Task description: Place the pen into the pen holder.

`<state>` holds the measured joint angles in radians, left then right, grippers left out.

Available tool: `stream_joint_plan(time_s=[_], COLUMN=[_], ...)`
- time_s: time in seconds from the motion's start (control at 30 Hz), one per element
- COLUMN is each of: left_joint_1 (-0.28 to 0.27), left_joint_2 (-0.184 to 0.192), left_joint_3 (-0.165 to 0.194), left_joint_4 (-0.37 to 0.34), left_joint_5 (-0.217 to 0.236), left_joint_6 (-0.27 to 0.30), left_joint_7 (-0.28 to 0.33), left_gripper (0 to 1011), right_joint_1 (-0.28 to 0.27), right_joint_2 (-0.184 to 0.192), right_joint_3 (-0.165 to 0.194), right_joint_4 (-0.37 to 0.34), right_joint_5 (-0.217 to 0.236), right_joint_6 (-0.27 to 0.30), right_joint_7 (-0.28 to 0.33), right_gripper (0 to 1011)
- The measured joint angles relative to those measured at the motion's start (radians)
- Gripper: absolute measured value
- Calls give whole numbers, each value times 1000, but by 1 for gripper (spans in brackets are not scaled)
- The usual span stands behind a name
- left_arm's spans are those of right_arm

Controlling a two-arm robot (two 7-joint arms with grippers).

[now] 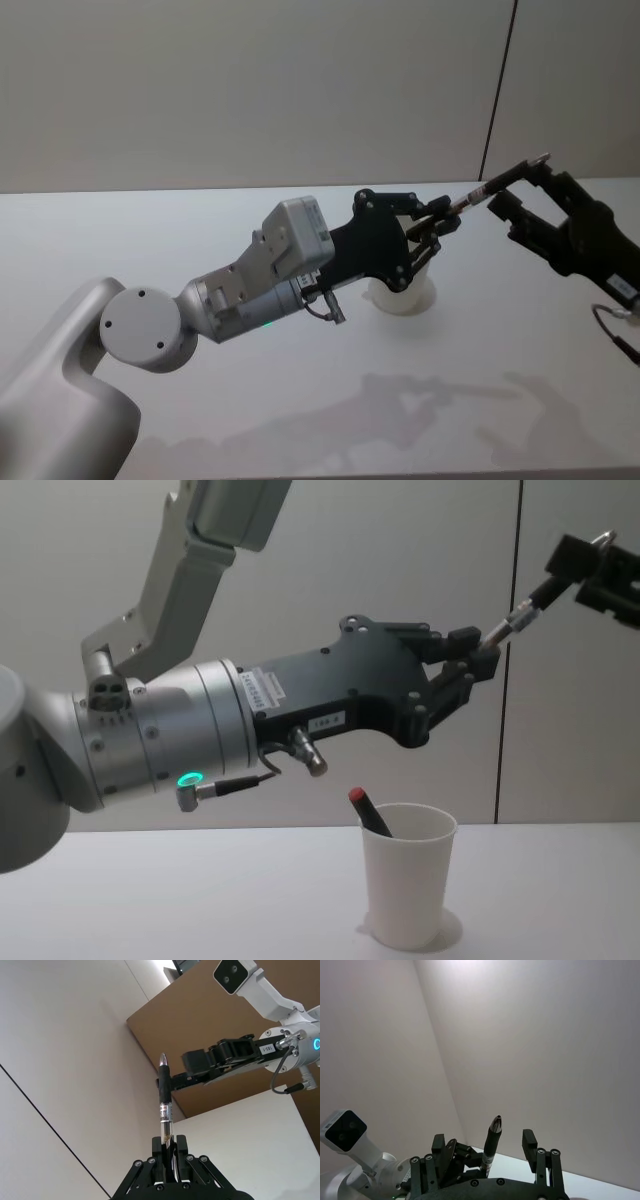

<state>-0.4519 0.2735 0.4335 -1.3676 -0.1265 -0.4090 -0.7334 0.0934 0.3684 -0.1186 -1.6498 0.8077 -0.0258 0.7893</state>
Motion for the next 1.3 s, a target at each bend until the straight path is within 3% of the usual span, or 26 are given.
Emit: stream_joint_plan(time_s=[0.53,0.97,1.3], left_joint_1=[0,0,0], left_joint_2=[0,0,0], left_joint_3=[0,0,0], left_joint_4=[0,0,0], left_joint_5=[0,0,0], left_joint_6=[0,0,0], left_joint_7=[0,0,1], left_gripper=[175,175,175], right_joint_1=[37,51,55], right_joint_2=[-24,-31,-30], right_joint_3=[-27,-41,-47], right_joint_4=[32,39,37], right_joint_5=[-20,-23,-22], right_joint_6=[5,7,7], right_joint_7=[-32,-48,-59], right_gripper=[564,133,130])
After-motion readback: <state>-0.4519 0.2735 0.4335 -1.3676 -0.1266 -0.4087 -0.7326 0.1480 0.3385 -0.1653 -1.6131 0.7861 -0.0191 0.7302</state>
